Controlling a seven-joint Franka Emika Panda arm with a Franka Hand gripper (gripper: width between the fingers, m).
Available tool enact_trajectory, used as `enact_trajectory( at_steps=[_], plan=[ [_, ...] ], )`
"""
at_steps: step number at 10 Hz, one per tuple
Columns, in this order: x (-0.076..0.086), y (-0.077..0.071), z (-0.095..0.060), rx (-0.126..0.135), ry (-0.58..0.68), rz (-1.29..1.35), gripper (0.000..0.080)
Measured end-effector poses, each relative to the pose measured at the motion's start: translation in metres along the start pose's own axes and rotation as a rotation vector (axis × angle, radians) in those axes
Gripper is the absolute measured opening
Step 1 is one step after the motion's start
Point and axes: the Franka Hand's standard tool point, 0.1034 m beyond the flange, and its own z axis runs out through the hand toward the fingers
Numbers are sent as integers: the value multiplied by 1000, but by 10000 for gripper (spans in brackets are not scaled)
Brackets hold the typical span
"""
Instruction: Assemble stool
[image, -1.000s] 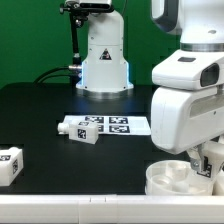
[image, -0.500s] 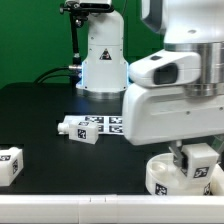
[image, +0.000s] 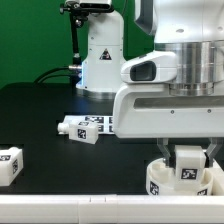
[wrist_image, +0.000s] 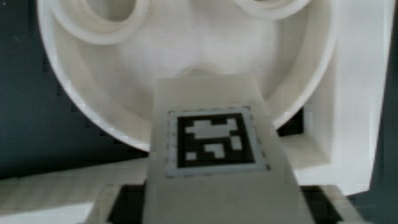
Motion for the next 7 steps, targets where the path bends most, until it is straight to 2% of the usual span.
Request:
enact_trajectory(
  at_steps=[2,3,4,7],
  plan=[
    [2,4,0,-4,2,106,337],
    [4,9,0,12,8,192,337],
    [11,18,-2,42,29,344,337],
    [5,26,0,12,40,725,337]
  ],
)
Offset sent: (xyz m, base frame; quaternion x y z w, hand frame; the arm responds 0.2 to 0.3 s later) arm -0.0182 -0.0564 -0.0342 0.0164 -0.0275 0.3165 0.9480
